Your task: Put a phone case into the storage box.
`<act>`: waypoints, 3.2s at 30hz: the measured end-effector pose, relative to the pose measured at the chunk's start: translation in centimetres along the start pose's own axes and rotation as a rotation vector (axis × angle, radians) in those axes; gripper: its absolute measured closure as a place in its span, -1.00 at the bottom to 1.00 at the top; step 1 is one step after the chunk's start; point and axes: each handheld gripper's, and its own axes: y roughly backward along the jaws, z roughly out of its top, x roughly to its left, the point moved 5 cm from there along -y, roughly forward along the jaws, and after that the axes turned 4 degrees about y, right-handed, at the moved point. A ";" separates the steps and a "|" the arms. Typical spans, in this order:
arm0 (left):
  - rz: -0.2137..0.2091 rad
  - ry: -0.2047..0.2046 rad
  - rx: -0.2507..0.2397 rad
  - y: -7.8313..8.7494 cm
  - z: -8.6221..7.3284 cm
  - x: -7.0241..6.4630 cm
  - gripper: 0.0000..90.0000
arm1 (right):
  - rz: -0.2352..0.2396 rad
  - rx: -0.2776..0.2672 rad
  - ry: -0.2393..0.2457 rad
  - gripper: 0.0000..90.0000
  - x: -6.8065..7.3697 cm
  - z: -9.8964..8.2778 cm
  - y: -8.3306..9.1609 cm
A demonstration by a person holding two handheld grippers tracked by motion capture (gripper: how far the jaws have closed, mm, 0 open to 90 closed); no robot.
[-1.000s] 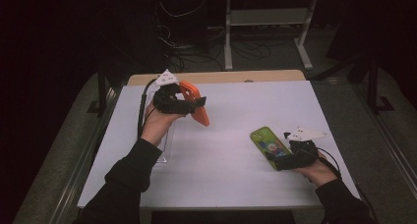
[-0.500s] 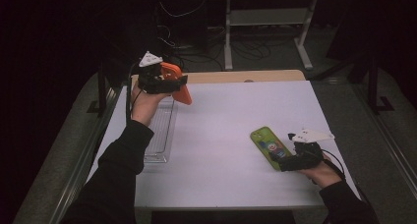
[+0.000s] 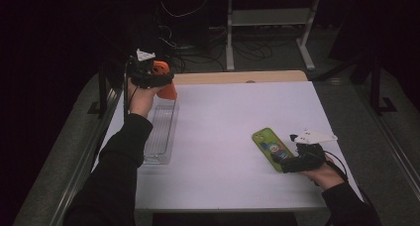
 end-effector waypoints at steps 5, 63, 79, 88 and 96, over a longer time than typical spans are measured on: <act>0.056 -0.004 0.022 -1.4 -0.7 0.6 -0.70 | 0.000 -0.007 0.006 -0.96 0.0 0.1 0.0; -0.039 0.058 0.153 -1.3 -3.4 1.1 -0.97 | -0.003 -0.019 -0.015 -0.95 -0.1 0.4 0.3; -0.247 -0.046 0.141 4.6 -4.3 -3.4 -0.97 | 0.001 -0.030 -0.015 -0.95 0.0 0.5 0.5; -0.408 -0.095 0.131 6.3 -5.9 -7.6 -0.97 | 0.001 -0.023 -0.019 -0.96 0.1 0.3 0.5; -0.501 -0.123 0.143 6.8 -7.7 -10.7 -0.97 | 0.001 -0.024 -0.010 -0.95 0.0 0.3 0.5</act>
